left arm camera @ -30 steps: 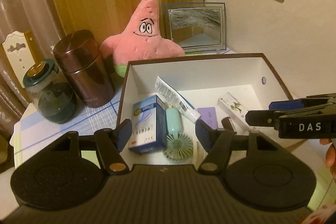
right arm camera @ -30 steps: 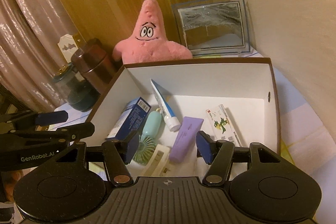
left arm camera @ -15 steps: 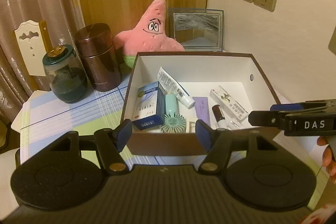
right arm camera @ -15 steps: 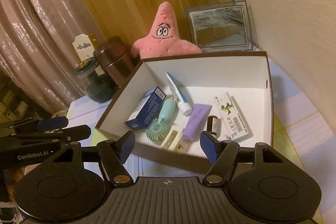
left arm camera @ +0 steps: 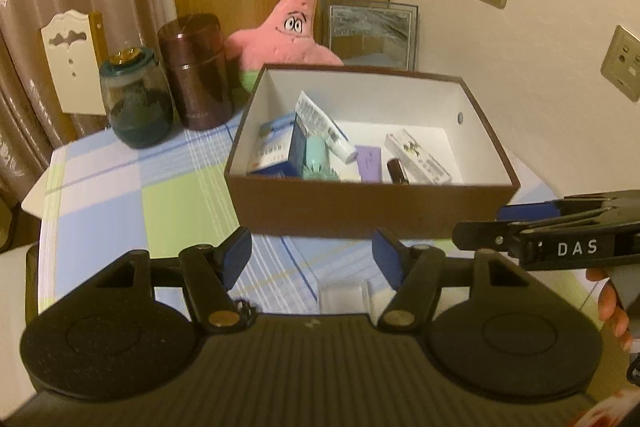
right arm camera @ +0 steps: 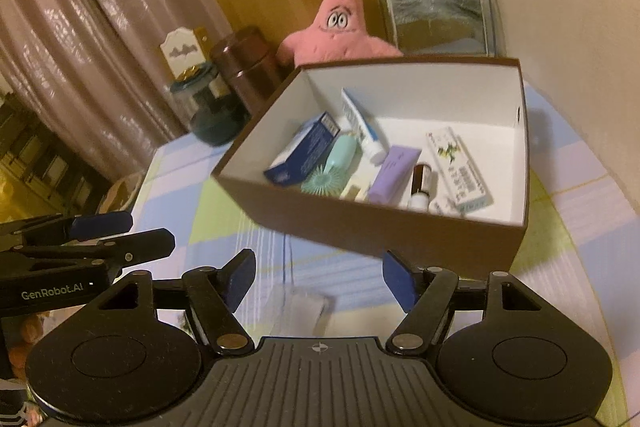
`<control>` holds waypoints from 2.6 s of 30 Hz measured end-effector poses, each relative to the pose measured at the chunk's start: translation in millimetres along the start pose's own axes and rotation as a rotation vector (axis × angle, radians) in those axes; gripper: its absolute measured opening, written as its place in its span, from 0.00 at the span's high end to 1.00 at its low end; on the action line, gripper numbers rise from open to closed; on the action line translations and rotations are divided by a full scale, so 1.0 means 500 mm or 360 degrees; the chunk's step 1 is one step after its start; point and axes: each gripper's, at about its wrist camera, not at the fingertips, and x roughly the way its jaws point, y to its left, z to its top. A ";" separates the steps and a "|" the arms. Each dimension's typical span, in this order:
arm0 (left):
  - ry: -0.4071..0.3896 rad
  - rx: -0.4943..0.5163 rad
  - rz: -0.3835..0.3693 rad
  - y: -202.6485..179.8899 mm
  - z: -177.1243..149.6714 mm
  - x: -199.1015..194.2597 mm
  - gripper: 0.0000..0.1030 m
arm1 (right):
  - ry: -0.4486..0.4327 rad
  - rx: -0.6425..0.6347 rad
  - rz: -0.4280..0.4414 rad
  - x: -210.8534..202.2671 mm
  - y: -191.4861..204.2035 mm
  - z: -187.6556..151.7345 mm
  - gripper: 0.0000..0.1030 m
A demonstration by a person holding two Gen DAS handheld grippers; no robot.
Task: Organize rigid objects
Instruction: 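Withdraw both open tools from the box back toward the table, then move the left tool to the black cable while the right tool approaches the clear container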
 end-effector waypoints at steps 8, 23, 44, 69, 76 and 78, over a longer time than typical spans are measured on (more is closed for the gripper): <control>0.0089 -0.0058 0.0022 -0.003 -0.070 -0.016 0.37 | 0.0106 -0.0032 0.0008 0.003 0.008 -0.060 0.31; 0.0226 -0.0120 0.0098 0.009 -0.166 -0.023 0.37 | 0.0258 -0.0061 -0.0010 0.022 0.031 -0.133 0.31; 0.0335 -0.0160 0.0134 0.060 -0.225 0.003 0.37 | 0.0420 -0.0169 -0.0069 0.117 0.085 -0.174 0.31; 0.0248 0.0106 0.0134 0.142 -0.228 0.134 0.42 | 0.0397 -0.0222 -0.0164 0.260 0.122 -0.167 0.31; 0.0281 0.0173 0.0099 0.159 -0.224 0.188 0.46 | 0.0397 -0.0220 -0.0224 0.300 0.138 -0.161 0.31; 0.0295 0.0193 0.0092 0.162 -0.224 0.199 0.46 | 0.0405 -0.0219 -0.0237 0.311 0.142 -0.161 0.31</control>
